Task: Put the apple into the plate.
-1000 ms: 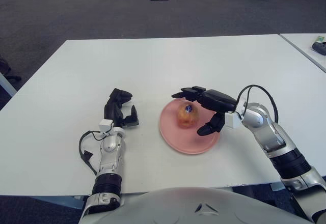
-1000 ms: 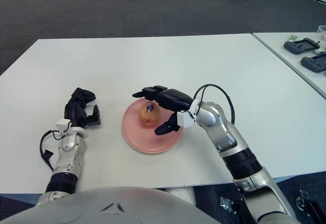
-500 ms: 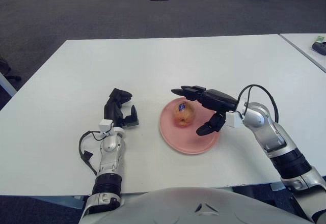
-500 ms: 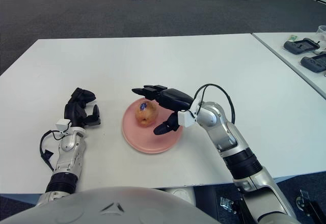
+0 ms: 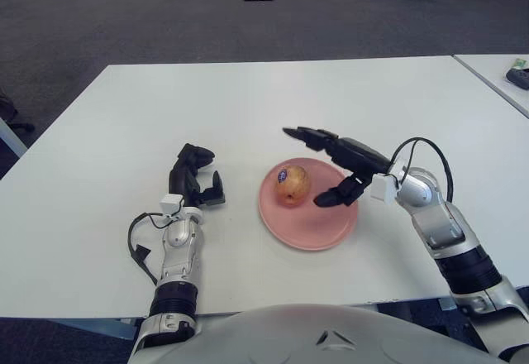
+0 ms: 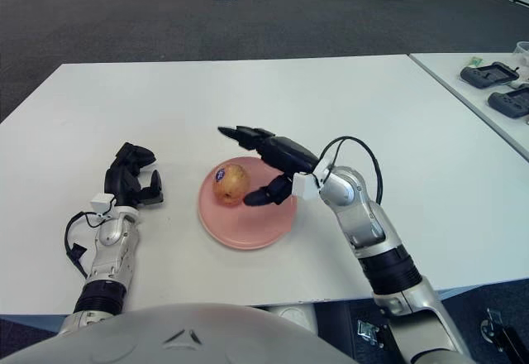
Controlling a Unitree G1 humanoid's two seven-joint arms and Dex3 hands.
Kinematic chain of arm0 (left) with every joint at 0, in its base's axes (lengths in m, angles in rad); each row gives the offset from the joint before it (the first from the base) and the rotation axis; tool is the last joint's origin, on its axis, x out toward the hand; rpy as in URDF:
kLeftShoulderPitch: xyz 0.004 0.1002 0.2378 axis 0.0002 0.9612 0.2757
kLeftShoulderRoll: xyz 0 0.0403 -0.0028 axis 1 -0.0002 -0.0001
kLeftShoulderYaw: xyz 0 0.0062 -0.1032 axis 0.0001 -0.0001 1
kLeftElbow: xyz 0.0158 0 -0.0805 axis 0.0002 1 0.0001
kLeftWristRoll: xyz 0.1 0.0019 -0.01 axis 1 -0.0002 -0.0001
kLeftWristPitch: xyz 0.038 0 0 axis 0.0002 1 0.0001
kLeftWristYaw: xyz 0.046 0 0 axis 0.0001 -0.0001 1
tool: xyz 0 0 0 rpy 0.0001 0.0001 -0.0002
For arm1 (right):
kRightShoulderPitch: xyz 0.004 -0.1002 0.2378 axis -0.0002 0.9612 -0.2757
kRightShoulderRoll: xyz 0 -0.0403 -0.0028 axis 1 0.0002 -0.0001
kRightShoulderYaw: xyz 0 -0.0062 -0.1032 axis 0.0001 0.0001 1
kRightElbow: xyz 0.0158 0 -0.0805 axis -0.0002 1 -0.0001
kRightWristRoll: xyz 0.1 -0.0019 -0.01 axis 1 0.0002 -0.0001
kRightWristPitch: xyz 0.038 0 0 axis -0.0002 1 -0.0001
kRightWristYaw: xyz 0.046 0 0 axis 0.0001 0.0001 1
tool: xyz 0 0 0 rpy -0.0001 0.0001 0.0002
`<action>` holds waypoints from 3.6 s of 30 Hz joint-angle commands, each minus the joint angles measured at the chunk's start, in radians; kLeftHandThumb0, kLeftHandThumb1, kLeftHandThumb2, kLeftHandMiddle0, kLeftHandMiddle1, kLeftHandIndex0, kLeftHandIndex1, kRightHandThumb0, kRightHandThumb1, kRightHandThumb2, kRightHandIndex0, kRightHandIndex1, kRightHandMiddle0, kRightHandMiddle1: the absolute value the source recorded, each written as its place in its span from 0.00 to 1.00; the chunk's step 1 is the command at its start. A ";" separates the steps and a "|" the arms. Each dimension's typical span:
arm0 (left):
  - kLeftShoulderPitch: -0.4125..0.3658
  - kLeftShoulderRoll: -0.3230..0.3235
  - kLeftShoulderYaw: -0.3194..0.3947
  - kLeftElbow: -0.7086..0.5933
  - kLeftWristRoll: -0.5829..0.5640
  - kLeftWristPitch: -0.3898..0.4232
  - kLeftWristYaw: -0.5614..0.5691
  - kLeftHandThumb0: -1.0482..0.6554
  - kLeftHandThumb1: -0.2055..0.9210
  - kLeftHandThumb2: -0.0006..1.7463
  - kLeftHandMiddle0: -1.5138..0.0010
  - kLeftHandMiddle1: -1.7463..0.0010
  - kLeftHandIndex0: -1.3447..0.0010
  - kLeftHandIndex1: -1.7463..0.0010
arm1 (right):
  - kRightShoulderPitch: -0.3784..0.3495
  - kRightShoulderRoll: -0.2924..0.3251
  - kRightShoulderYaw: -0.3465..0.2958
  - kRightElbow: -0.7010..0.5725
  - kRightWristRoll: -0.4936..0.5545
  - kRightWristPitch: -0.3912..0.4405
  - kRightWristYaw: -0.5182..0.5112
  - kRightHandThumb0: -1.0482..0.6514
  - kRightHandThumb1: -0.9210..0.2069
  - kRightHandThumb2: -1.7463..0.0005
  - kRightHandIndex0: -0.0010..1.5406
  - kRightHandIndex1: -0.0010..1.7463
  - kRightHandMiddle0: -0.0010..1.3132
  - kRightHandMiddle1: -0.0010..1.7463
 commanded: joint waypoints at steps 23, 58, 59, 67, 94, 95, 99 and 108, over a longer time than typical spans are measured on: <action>0.047 -0.009 -0.003 0.031 0.007 0.030 -0.001 0.61 0.14 0.99 0.42 0.00 0.51 0.00 | 0.137 0.368 -0.236 0.117 0.025 0.082 -0.594 0.40 0.16 0.54 0.27 0.75 0.22 1.00; 0.034 -0.015 -0.001 0.048 -0.007 0.028 -0.007 0.61 0.19 0.96 0.43 0.02 0.55 0.00 | 0.105 0.172 -0.248 0.518 0.025 -0.113 -0.521 0.37 0.38 0.37 0.66 1.00 0.36 1.00; 0.035 -0.015 0.000 0.048 -0.007 0.028 -0.007 0.61 0.19 0.96 0.43 0.02 0.55 0.00 | 0.103 0.169 -0.248 0.525 0.026 -0.116 -0.518 0.37 0.38 0.37 0.66 1.00 0.36 1.00; 0.037 -0.014 -0.002 0.049 0.002 0.023 0.000 0.61 0.20 0.95 0.43 0.03 0.55 0.00 | 0.098 0.173 -0.247 0.552 0.033 -0.093 -0.508 0.36 0.40 0.35 0.68 1.00 0.37 1.00; 0.041 -0.004 0.003 0.043 -0.009 0.038 -0.016 0.61 0.21 0.93 0.43 0.06 0.56 0.00 | 0.130 0.213 -0.278 0.597 0.107 -0.096 -0.537 0.33 0.54 0.24 0.74 1.00 0.47 1.00; 0.041 -0.004 0.003 0.043 -0.008 0.039 -0.016 0.61 0.21 0.93 0.43 0.06 0.56 0.00 | 0.130 0.217 -0.282 0.601 0.117 -0.100 -0.539 0.33 0.54 0.23 0.75 1.00 0.47 1.00; 0.041 -0.002 0.002 0.041 -0.007 0.047 -0.014 0.61 0.23 0.92 0.44 0.05 0.57 0.00 | 0.127 0.229 -0.292 0.614 0.142 -0.118 -0.540 0.32 0.58 0.20 0.77 1.00 0.50 1.00; 0.042 0.002 0.001 0.035 -0.010 0.045 -0.021 0.61 0.24 0.91 0.45 0.05 0.58 0.00 | 0.131 0.238 -0.300 0.618 0.149 -0.126 -0.548 0.31 0.61 0.18 0.78 1.00 0.52 1.00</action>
